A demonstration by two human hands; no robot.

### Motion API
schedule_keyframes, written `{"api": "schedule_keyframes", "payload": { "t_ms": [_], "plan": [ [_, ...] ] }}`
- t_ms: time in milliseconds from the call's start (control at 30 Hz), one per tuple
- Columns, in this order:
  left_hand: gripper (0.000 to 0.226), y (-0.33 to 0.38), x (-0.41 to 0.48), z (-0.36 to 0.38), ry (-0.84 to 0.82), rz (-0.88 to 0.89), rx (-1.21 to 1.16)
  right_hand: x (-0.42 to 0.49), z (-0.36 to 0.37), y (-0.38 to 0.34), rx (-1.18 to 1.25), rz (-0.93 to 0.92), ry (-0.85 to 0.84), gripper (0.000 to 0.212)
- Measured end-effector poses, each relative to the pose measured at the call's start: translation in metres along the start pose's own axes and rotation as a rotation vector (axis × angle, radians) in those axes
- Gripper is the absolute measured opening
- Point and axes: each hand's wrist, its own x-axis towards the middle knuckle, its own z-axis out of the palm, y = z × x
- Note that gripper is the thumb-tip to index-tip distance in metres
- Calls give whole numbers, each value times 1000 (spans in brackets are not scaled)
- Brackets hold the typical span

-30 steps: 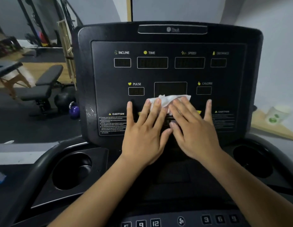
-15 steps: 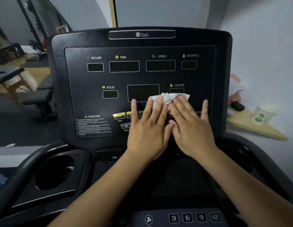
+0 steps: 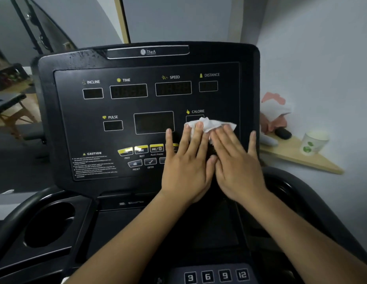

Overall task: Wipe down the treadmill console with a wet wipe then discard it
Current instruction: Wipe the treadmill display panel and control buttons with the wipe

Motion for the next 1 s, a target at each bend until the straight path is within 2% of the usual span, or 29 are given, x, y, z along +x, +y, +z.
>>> {"api": "schedule_keyframes", "payload": {
  "t_ms": [133,300,533,800,1000],
  "plan": [
    [60,-14,-1,-4,4,102,9,-35,9,4,-8,-101,-48,60],
    [67,17,-23,5,-71,82,20,16,-22,43,-112,-222,1,51],
    [58,3,32,-12,29,129,40,-17,-3,27,-26,-43,-10,59],
    [66,35,-26,16,-66,172,10,-10,-19,78,-158,-248,-49,52],
    [60,31,42,-6,31,135,67,-16,-10,61,46,5,42,58]
  ]
}}
